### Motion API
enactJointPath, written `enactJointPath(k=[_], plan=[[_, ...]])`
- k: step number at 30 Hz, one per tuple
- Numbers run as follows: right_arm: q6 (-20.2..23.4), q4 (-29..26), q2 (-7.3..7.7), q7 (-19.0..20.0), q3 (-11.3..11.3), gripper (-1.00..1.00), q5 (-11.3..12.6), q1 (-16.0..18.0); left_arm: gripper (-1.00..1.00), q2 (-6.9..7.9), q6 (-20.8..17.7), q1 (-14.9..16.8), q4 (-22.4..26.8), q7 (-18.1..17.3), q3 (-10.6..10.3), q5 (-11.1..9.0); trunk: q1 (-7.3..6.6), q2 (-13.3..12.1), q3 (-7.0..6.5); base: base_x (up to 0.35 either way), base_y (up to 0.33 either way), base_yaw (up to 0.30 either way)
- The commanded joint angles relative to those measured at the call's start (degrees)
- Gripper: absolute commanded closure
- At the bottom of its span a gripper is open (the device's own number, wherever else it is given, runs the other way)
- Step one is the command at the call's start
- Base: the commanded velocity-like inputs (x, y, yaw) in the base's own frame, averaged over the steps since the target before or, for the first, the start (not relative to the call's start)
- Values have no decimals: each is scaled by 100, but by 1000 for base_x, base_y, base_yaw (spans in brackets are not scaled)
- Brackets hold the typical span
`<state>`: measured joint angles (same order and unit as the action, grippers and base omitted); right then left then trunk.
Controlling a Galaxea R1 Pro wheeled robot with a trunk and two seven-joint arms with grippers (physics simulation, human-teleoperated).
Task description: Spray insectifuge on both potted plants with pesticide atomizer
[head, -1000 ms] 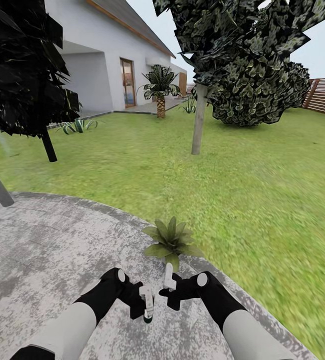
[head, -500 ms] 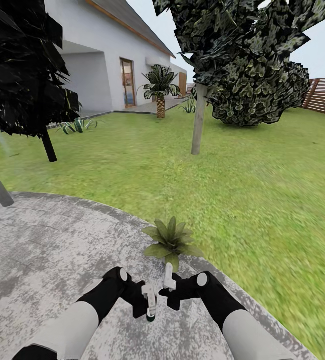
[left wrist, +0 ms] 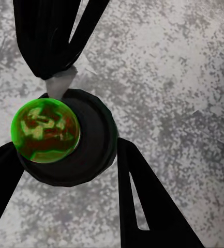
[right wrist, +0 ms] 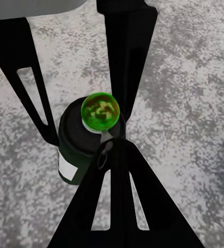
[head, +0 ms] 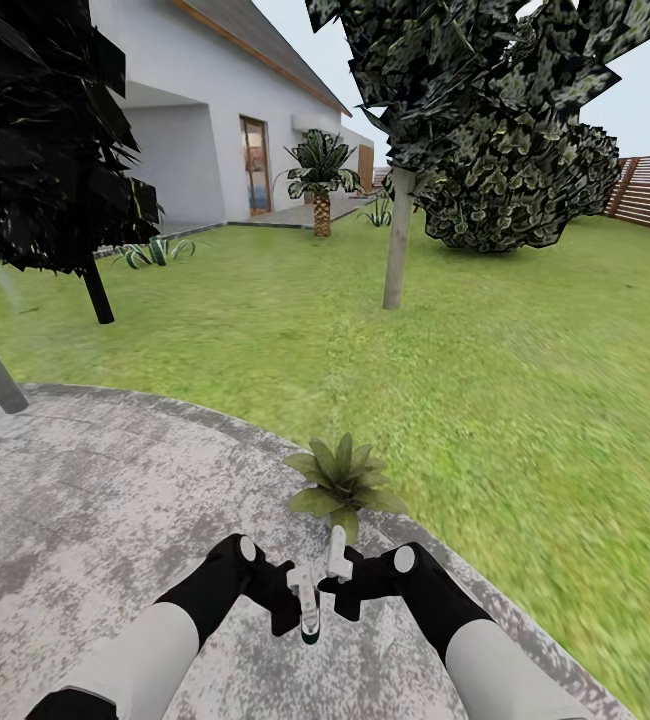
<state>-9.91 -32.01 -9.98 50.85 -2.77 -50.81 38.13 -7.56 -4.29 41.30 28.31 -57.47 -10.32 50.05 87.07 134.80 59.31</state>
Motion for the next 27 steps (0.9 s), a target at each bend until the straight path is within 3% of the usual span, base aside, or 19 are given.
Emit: enactJointPath(k=[1, 8, 14, 21, 24, 26, 27], plan=[[-47, -7, -2, 4, 5, 100, -60, 2, 100, -2, -46, 1, 9, -27, -6, 5, -1, 2, 5, 0, 0, 0], [-47, -7, -2, 4, 5, 100, -60, 2, 100, 9, -44, 1, 1, -27, -12, 3, -1, 2, 5, 0, 0, 0], [-47, -7, -2, 4, 5, 100, -60, 2, 100, 104, -23, -5, -1, -52, -19, 24, -1, 2, 5, 0, 0, 0], [-47, 0, -2, 6, 5, 100, -66, 2, 100, 772, -27, -17, 0, -230, -23, 85, -1, 2, 5, 0, 0, 0], [-47, 26, -2, 5, 5, 100, -69, 2, 100, 1262, -53, -11, 12, -273, -6, 56, -1, 2, 5, 0, 0, 0], [-52, 51, -2, 0, 17, 100, -64, 2, 100, 1441, -84, -9, 31, -273, 61, 26, -1, 2, 5, 0, 0, 0], [-54, 61, -2, -4, 40, -100, -58, 2, 100, 1474, -99, -8, 41, -257, 156, 20, -1, 2, 5, 0, 0, 0]])
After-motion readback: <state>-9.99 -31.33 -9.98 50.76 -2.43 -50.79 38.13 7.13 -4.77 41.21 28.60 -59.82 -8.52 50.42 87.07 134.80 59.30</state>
